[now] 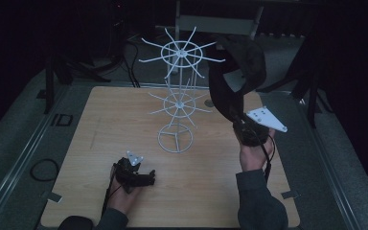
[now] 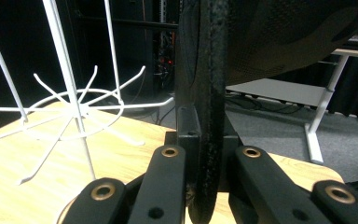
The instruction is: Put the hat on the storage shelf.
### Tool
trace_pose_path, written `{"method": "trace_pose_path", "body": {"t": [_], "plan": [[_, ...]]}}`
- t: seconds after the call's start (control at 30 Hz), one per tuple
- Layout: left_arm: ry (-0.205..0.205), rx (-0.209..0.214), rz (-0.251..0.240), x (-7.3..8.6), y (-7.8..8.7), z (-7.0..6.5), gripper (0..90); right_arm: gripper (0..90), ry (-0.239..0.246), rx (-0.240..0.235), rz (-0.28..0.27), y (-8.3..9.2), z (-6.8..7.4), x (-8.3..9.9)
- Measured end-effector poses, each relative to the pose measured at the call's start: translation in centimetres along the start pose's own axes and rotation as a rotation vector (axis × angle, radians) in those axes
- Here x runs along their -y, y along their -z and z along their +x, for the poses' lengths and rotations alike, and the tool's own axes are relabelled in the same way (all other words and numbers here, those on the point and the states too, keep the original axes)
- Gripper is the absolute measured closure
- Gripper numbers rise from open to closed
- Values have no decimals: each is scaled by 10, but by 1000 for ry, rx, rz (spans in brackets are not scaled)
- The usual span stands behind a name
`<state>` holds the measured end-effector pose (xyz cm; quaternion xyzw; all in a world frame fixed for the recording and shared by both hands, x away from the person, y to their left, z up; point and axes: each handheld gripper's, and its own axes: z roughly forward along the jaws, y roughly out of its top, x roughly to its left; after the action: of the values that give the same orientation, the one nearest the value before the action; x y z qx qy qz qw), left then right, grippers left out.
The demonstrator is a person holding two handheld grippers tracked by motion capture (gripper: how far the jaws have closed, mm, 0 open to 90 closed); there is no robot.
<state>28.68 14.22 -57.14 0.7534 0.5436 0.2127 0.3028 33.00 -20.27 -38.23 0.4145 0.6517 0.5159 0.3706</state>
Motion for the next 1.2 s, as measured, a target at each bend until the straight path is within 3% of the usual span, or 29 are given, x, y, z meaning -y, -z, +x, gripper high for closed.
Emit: {"method": "trace_pose_path", "body": {"t": [0.3,1.2], "plan": [[0,0,0,0,0,0,1,866,45,3,2,0,3,0],[-3,0,0,0,0,0,1,858,71,-20,61,-11,1,16]]}}
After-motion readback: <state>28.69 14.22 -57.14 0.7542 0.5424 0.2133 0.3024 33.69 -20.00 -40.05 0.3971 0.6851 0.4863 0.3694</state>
